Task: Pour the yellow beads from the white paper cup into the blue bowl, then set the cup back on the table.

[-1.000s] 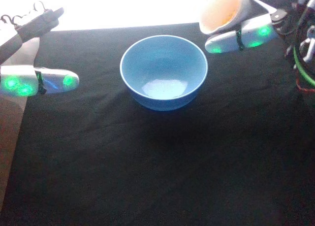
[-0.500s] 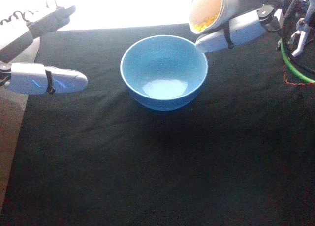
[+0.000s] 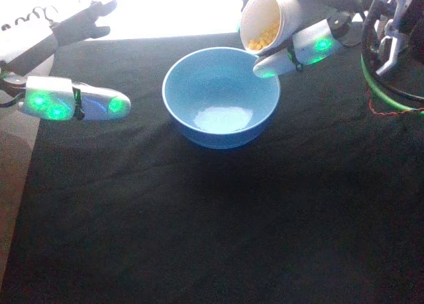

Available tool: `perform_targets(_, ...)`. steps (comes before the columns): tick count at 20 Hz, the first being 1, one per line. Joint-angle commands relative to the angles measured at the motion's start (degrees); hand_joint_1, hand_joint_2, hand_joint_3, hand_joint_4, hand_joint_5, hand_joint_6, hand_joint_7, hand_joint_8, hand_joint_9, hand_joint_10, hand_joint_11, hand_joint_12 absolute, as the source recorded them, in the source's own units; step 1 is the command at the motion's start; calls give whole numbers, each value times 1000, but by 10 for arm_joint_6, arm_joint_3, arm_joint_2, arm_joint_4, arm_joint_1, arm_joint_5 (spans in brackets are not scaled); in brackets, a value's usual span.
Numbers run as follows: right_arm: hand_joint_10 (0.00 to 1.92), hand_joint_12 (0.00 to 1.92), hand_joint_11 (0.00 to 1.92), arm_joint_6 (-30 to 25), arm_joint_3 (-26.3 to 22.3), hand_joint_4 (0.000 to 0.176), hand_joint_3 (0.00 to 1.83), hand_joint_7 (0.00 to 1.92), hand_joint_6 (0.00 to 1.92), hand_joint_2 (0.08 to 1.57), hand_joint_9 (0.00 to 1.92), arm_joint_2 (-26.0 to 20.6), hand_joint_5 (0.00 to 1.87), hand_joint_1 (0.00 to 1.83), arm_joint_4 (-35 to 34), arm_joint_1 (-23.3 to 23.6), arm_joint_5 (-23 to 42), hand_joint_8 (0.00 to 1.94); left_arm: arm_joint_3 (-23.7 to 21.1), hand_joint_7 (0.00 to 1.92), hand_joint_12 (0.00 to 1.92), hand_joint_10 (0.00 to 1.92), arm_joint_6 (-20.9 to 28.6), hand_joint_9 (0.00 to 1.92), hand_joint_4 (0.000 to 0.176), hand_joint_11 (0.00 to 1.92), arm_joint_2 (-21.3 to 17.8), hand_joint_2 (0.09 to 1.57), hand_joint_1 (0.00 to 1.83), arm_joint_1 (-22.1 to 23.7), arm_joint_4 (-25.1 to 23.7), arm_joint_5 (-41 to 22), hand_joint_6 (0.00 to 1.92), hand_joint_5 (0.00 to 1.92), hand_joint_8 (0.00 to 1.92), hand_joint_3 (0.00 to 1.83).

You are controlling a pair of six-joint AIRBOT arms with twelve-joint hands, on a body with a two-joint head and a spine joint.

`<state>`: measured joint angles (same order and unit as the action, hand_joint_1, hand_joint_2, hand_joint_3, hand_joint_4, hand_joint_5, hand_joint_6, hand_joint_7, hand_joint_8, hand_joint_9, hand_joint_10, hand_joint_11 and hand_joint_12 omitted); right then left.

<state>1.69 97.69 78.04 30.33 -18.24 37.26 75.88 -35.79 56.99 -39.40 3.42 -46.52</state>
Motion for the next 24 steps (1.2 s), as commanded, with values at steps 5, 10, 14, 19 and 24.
perform_targets(5, 1621, 1894, 822, -4, -5, 0, 0, 971, 848, 1108, 907, -3, 1026, 1250, 9, 25, 36, 1052, 4, 296, 129, 5, 4, 235, 99, 53, -2, 732, 526, 13, 2, -57, 10, 33, 4, 0)
perform_targets(10, 1916, 1921, 1037, -4, -8, 3, 0, 889, 862, 1086, 1009, -3, 1048, 1098, 26, 28, 28, 1707, 5, 293, 198, 1, 4, 224, 77, 0, 0, 739, 517, 15, -1, -54, 2, 37, 1, 0)
perform_targets(14, 1921, 1921, 1203, -4, -9, 55, 0, 960, 812, 1071, 1158, -1, 1077, 1089, 33, 28, 27, 1919, 5, 285, 227, 0, 4, 207, 86, 0, 0, 745, 498, 16, -2, -53, 2, 20, 1, 3)
perform_targets(19, 1921, 1921, 1327, -4, -9, 123, 0, 1120, 849, 1078, 1286, -1, 1055, 1058, 37, 29, 25, 1938, 5, 286, 230, 0, 4, 229, 79, 0, 0, 748, 503, 17, -2, -53, 1, 29, 1, 1)
perform_targets(24, 1921, 1921, 1190, -4, -9, 144, 0, 996, 908, 1094, 1148, -1, 1018, 1038, 46, 30, 21, 1941, 5, 289, 340, 0, 4, 242, 93, 0, 0, 743, 500, 17, -3, -53, 1, 42, 1, 0)
